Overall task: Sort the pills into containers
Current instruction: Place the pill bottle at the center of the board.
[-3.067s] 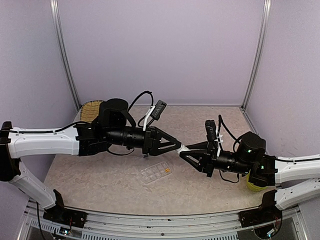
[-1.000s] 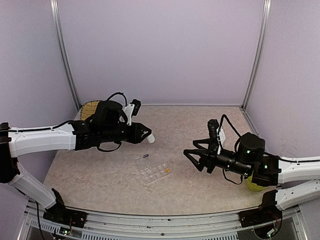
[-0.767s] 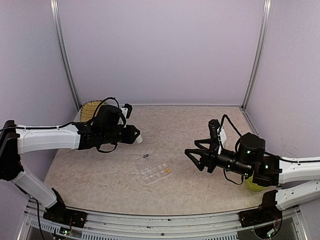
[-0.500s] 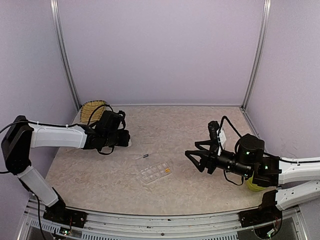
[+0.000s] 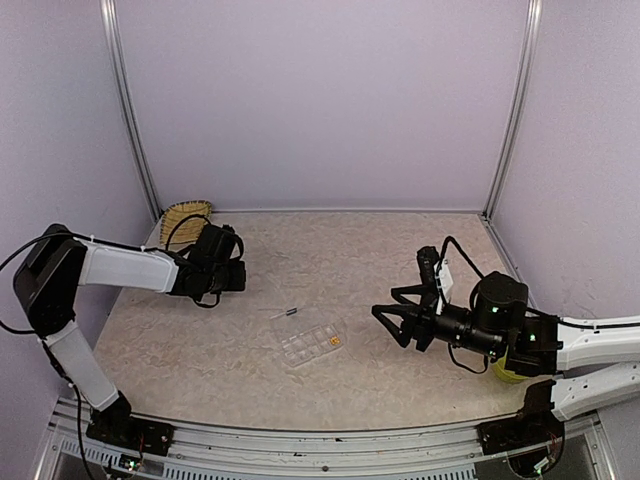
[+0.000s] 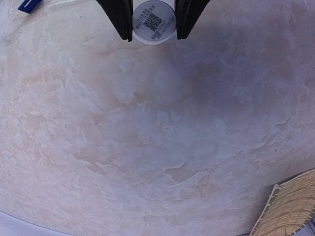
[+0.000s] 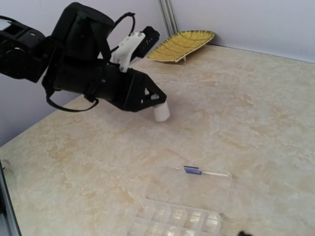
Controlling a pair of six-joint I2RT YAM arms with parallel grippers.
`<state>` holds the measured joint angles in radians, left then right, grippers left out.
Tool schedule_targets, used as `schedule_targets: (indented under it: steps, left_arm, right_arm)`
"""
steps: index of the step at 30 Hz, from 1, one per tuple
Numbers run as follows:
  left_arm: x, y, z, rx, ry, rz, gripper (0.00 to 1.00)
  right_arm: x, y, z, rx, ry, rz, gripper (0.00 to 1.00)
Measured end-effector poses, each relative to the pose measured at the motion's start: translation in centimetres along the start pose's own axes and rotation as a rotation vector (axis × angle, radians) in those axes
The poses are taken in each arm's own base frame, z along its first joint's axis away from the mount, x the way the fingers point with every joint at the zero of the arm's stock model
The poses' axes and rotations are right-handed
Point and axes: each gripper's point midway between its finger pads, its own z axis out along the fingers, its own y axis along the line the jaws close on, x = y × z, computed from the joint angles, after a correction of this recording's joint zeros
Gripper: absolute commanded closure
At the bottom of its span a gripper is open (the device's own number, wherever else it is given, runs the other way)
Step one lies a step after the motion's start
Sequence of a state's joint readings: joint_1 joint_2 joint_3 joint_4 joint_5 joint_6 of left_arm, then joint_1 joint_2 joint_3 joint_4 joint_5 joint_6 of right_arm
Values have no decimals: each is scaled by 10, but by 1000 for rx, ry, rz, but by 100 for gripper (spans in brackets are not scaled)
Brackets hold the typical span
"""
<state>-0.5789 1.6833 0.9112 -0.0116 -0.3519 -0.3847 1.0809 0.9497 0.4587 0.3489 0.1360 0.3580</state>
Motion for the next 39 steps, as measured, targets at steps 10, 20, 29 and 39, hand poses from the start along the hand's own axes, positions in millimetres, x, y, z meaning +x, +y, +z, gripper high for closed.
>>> schedule_targets:
  steps: [10, 20, 29, 39]
  left_arm:
    - [-16, 33, 21, -92, -34, -56, 76]
    - [-21, 43, 49, -134, -23, -49, 72]
    - [-17, 44, 53, -137, -12, -43, 60]
    - [-18, 44, 52, -133, -13, -44, 26]
  right_arm:
    - [2, -2, 1, 5, 6, 7, 32]
    - [2, -3, -6, 1, -6, 28, 32]
    - [1, -4, -8, 6, -13, 33, 32]
    - [4, -13, -11, 49, 2, 31, 31]
